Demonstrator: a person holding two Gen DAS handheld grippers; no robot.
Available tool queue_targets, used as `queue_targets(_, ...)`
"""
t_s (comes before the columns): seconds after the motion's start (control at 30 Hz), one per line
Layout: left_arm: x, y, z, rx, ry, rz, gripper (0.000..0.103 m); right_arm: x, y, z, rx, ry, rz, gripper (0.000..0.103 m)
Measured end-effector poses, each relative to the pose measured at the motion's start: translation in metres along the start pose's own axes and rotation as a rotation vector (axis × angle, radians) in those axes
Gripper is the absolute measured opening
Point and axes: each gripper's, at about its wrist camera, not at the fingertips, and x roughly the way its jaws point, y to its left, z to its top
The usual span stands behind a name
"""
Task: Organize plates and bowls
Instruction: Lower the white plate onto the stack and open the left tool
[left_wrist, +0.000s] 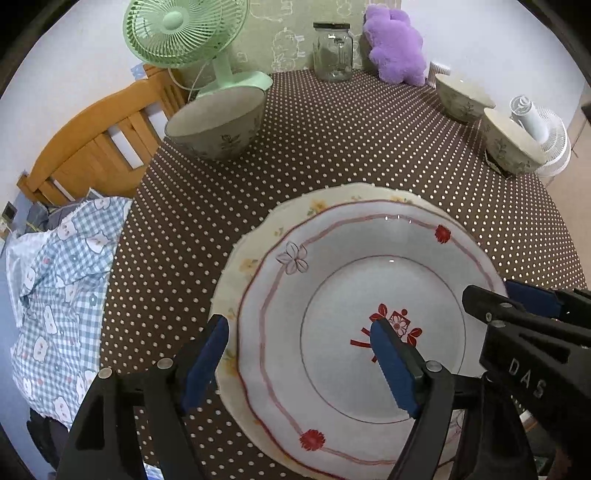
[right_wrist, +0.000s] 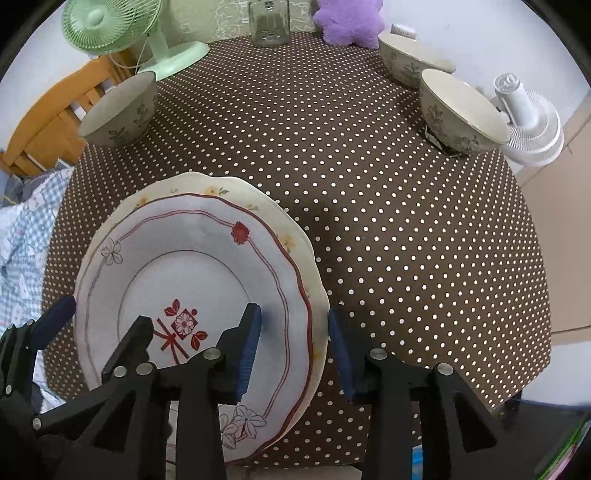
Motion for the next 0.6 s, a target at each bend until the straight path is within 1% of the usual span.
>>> queue_targets(0.07, -0.009, 0.003, 0.003, -0.008, -0.025, 0.000, 0.085, -0.005, -0.006, 0.001, 0.018, -0.009, 0.033, 0.043)
queue_targets(0.1, -0.013, 0.005, 0.004, -0.011, -0.040, 0.003, 0.086, -0.009, -0.008, 0.002, 0.018, -0.022, 0.034, 0.046)
queue_targets(0.13, -0.018, 0.008, 0.006, -0.018, -0.052, 0.003, 0.086, -0.013, -0.009, 0.002, 0.015, -0.035, 0.028, 0.056)
queue_targets(0.17, -0.021, 0.011, 0.008, -0.028, -0.058, -0.002, 0.086, -0.017, -0.011, 0.002, 0.018, -0.048, 0.024, 0.063)
queue_targets(0.23, -0.029, 0.017, 0.012, -0.048, -0.071, -0.017, 0.089, -0.026, -0.015, 0.000, 0.041, -0.073, 0.036, 0.069)
queue_targets(0.33, -0.038, 0.019, 0.017, -0.048, -0.093, -0.021, 0.092, -0.038, -0.018, -0.002, 0.066, -0.100, 0.047, 0.070)
queue_targets(0.43, -0.048, 0.019, 0.021, -0.034, -0.109, -0.049, 0.095, -0.051, -0.021, -0.001, 0.070, -0.127, 0.055, 0.071)
queue_targets(0.5, -0.054, 0.016, 0.022, -0.031, -0.123, -0.051, 0.100, -0.058, -0.025, -0.001, 0.069, -0.148, 0.060, 0.071)
queue_targets(0.6, -0.060, 0.007, 0.025, -0.024, -0.140, -0.055, 0.101, -0.070, -0.034, 0.000, 0.084, -0.178, 0.064, 0.075)
